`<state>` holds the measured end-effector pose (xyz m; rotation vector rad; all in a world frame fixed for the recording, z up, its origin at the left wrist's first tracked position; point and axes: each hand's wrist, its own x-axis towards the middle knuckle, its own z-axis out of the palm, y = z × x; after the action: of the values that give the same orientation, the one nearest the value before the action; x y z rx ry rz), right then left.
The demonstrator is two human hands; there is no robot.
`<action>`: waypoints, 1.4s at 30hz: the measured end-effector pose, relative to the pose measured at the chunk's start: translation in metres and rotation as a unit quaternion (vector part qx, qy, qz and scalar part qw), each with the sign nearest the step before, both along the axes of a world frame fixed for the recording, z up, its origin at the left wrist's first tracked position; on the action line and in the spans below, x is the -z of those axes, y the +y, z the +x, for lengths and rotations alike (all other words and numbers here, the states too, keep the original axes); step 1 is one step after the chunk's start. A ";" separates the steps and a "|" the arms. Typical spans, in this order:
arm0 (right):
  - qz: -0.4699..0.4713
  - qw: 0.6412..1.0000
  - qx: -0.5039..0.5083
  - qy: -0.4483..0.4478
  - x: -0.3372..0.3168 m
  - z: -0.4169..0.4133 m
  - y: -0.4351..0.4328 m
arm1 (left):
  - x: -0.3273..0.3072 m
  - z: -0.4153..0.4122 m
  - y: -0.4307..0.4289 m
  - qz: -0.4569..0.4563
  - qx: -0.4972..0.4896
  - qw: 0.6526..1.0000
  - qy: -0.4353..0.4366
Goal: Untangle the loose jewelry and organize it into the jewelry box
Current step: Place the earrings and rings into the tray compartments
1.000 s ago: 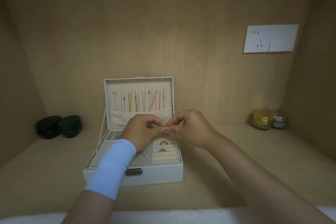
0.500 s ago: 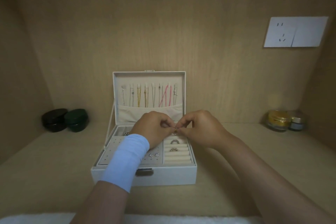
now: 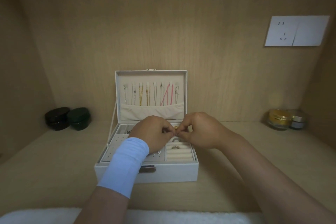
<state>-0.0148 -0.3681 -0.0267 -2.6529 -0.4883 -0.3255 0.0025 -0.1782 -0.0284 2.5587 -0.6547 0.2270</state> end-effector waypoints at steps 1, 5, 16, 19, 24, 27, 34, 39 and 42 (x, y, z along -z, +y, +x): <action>0.005 1.000 0.002 -0.001 0.000 0.000 0.000 | 0.000 -0.001 0.001 -0.001 0.000 1.000 -0.001; 0.009 1.000 0.006 0.017 0.000 -0.003 0.000 | 0.004 -0.003 0.003 0.004 0.007 1.000 -0.001; 0.095 0.992 0.086 0.009 -0.023 -0.033 -0.061 | -0.007 -0.025 -0.022 -0.116 0.025 0.993 -0.018; 0.054 0.987 0.143 0.050 -0.012 -0.041 -0.093 | -0.012 -0.032 -0.052 -0.102 0.054 0.993 -0.023; 0.089 0.973 0.190 0.091 0.021 -0.053 -0.127 | -0.012 -0.036 -0.111 -0.081 0.094 0.992 0.025; 0.104 0.969 0.189 0.124 0.027 -0.056 -0.138 | 0.000 -0.033 -0.139 -0.016 0.093 0.994 0.062; 0.064 0.974 0.178 0.122 0.036 -0.055 -0.144 | 0.029 -0.033 -0.162 0.046 0.068 0.996 0.047; 0.093 0.973 0.180 0.113 0.036 -0.051 -0.143 | 0.034 -0.035 -0.164 0.031 0.073 0.997 0.016; 0.183 0.963 0.151 0.126 0.032 -0.051 -0.139 | 0.033 -0.034 -0.161 -0.026 0.070 0.997 0.021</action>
<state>-0.0658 -0.5068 -0.0589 -2.3531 0.0581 -0.1449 -0.0317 -0.3397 -0.0609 2.4497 -0.7985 0.1413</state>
